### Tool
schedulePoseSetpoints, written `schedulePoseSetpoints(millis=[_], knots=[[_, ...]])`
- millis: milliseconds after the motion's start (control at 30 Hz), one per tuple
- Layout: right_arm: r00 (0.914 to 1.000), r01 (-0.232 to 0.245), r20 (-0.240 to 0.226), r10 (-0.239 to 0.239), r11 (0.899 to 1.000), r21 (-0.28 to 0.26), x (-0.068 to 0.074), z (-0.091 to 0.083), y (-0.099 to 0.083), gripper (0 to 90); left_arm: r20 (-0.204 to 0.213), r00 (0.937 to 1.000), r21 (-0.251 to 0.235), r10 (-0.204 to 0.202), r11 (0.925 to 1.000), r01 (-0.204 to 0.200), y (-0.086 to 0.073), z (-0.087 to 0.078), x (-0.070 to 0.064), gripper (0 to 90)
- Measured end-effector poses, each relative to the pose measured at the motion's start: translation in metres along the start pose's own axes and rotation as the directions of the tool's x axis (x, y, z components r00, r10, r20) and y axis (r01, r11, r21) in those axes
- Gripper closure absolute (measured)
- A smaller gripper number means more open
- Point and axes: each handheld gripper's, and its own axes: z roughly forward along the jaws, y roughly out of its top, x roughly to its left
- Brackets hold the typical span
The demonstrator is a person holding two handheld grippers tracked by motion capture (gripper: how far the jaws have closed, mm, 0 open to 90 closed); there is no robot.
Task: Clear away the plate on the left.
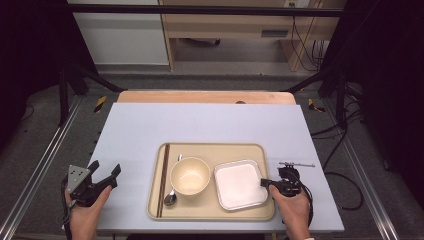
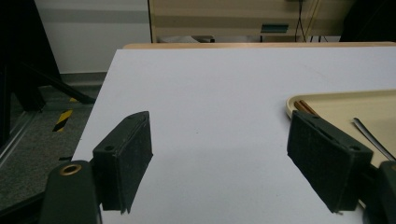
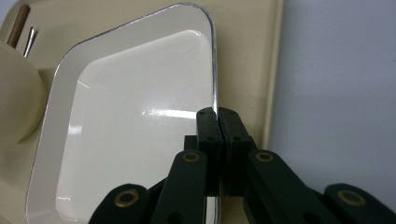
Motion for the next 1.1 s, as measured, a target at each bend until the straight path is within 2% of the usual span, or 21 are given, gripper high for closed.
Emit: schedulePoseSetpoints(millis=[133,233,267,300,333,400,467,600,667,733,800,867,933,1067,1100], knots=[[1.0000,0.002,-0.005,-0.002,1.000,-0.014,0.001,-0.001,-0.003,88.2,-0.001,1.0000,0.005,0.006,1.0000,-0.006,0.000,0.001,0.001,21.6],[0.9998,0.005,-0.022,-0.006,0.999,-0.038,0.002,-0.002,-0.005,83.1,-0.001,1.0000,0.006,0.010,0.9999,-0.010,0.000,0.001,0.001,21.6],[0.9993,0.035,-0.010,-0.036,0.997,-0.067,0.004,-0.004,-0.006,78.7,-0.004,0.9999,0.004,0.012,0.9999,-0.012,0.000,0.001,0.001,21.5],[0.9993,0.035,-0.010,-0.036,0.997,-0.067,0.004,-0.004,-0.006,78.7,-0.004,0.9999,0.004,0.012,0.9999,-0.012,0.000,0.001,0.001,21.5],[0.9975,0.069,-0.008,-0.070,0.991,-0.113,0.005,-0.006,-0.007,74.3,-0.005,0.9999,0.004,0.011,0.9999,-0.011,0.000,0.001,0.001,21.4],[0.9944,0.105,0.010,-0.105,0.984,-0.144,0.007,-0.007,-0.007,70.2,-0.006,0.9999,0.006,0.014,0.9999,-0.014,0.000,0.001,0.001,21.3],[0.9890,0.148,0.023,-0.146,0.970,-0.193,0.008,-0.007,-0.007,67.1,-0.010,0.9999,0.004,0.010,0.9999,-0.010,0.000,0.001,0.001,21.2],[0.9841,0.177,0.041,-0.173,0.957,-0.229,0.009,-0.007,-0.006,61.2,-0.018,0.9998,0.008,0.013,0.9999,-0.013,-0.001,0.002,0.002,21.0],[0.9777,0.210,0.059,-0.202,0.942,-0.262,0.009,-0.005,-0.004,56.7,-0.019,0.9998,0.011,0.010,0.9999,-0.010,-0.001,0.002,0.003,20.9],[0.9724,0.233,0.071,-0.222,0.932,-0.279,0.007,-0.004,-0.002,53.9,-0.019,0.9998,0.016,0.010,0.9998,-0.010,-0.002,0.003,0.004,20.7],[0.9721,0.234,0.073,-0.223,0.930,-0.283,0.007,-0.003,-0.001,52.4,-0.020,0.9998,0.017,0.010,0.9998,-0.009,-0.002,0.003,0.004,20.6],[0.9694,0.246,0.079,-0.233,0.919,-0.308,0.004,-0.002,0.002,46.6,-0.020,0.9997,0.025,0.015,0.9996,-0.014,-0.003,0.004,0.004,20.4],[0.9678,0.252,0.083,-0.238,0.913,-0.320,0.003,-0.002,0.003,42.5,-0.020,0.9997,0.026,0.014,0.9996,-0.013,-0.003,0.004,0.004,20.2],[0.9676,0.253,0.084,-0.238,0.912,-0.323,0.001,-0.001,0.006,35.8,-0.010,0.9995,0.036,0.029,0.9989,-0.029,-0.003,0.006,0.002,19.4],[0.9666,0.256,0.085,-0.242,0.909,-0.329,-0.001,0.000,0.008,32.3,-0.001,0.9997,0.038,0.026,0.9989,-0.026,-0.004,0.007,0.001,19.1]])
